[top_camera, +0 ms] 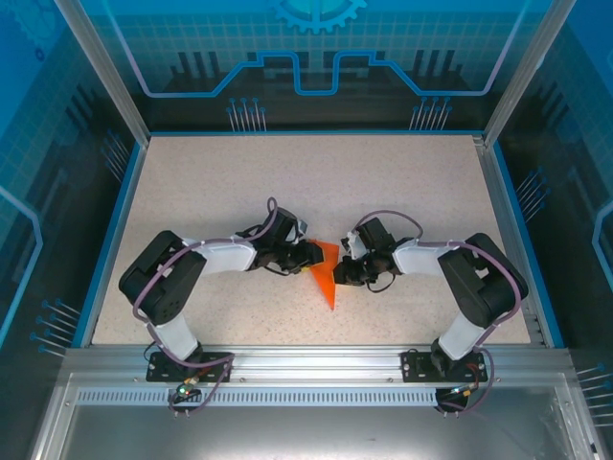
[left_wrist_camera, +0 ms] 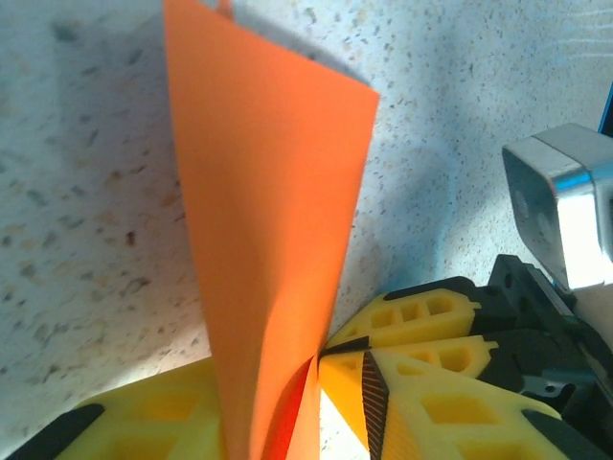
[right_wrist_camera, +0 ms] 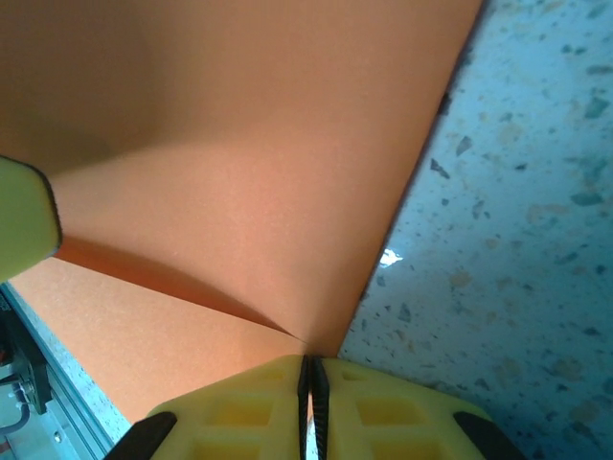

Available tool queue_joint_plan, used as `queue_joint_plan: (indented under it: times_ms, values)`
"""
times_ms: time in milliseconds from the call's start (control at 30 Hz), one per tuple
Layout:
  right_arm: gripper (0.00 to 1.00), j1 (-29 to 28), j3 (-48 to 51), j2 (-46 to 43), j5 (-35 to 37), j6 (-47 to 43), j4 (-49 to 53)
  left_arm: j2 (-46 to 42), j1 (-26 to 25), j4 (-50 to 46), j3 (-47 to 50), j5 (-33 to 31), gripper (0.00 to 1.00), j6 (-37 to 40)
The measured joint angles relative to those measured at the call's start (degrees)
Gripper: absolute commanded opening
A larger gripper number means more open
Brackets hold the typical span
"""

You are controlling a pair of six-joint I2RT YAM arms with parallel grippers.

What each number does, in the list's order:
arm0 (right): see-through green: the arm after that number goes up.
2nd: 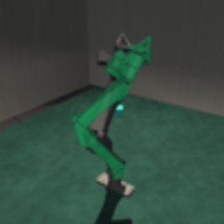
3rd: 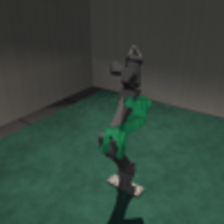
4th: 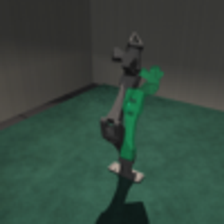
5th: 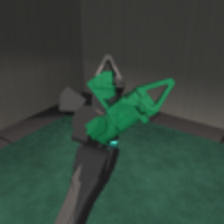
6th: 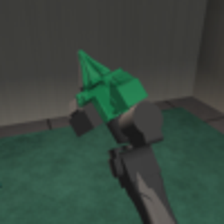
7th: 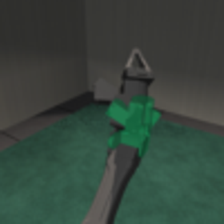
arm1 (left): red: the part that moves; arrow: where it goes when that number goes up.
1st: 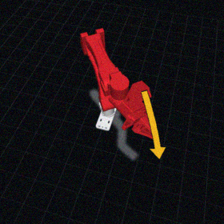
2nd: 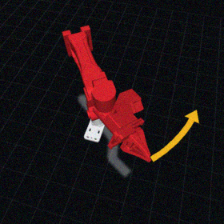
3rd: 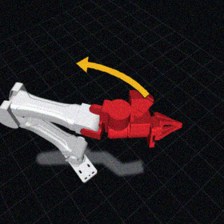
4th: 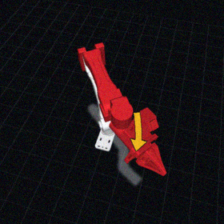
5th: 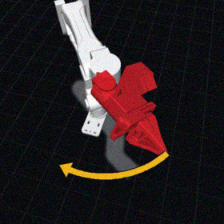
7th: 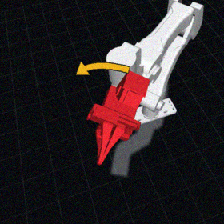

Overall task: Fold a paper plane with a square sheet of paper (pick it up from the middle)
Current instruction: Fold the wing for the fifth time at the center of the table.

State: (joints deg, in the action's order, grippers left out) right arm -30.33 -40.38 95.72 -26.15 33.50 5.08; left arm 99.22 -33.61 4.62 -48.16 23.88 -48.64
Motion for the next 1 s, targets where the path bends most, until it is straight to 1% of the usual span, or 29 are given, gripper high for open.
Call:
queue_joint_plan:
  times_ms: [100, 167, 300, 433, 567, 633, 767, 900, 967, 1000]
  values:
    - [0.14, 0.0, -0.37, 0.2, 0.02, -0.46, 0.55, 1.31, 1.18, -0.5, -1.09, 1.77, 0.38, 1.66]
    - [0.13, 0.0, -0.5, 0.26, 0.0, -0.61, 0.81, 2.25, 2.27, -0.96, -1.55, 3.37, 0.37, 2.56]
    - [0.13, 0.11, -0.55, 0.31, -0.13, -0.79, 0.92, 5.33, 3.74, -2.21, -3.87, 6.91, 0.28, 4.74]
    - [0.14, 0.26, -0.55, 0.31, -0.31, -0.79, 0.92, 6.16, 3.89, -3.17, -4.94, 8.83, 0.15, 5.57]
    - [0.14, 0.2, -0.55, -0.09, -0.09, -0.79, 1.03, 6.16, 3.89, -3.26, -4.96, 8.96, 0.08, 5.11]
    - [0.15, -0.2, -0.55, -0.94, 1.33, -0.81, 1.53, 6.16, 3.89, -3.02, -4.96, 8.94, 0.06, 4.85]
    - [0.19, -2.69, -0.57, -5.66, 8.79, -1.55, 5.4, 5.95, 3.87, -2.16, -4.09, 8.07, 0.05, 3.48]
    - [0.25, -9.09, -0.57, -13.16, 19.3, -1.86, 9.7, 4.96, 3.5, -2.75, -2.99, 5.62, 0.05, 2.25]
    - [0.32, -12.5, -0.57, -16.57, 24.02, -2.12, 10.73, 4.52, 3.06, -2.86, -2.99, 4.59, 0.05, 2.03]
    - [0.33, -14.58, -0.55, -18.27, 26.53, -2.23, 10.99, 4.31, 2.8, -2.89, -2.99, 4.13, 0.05, 2.01]
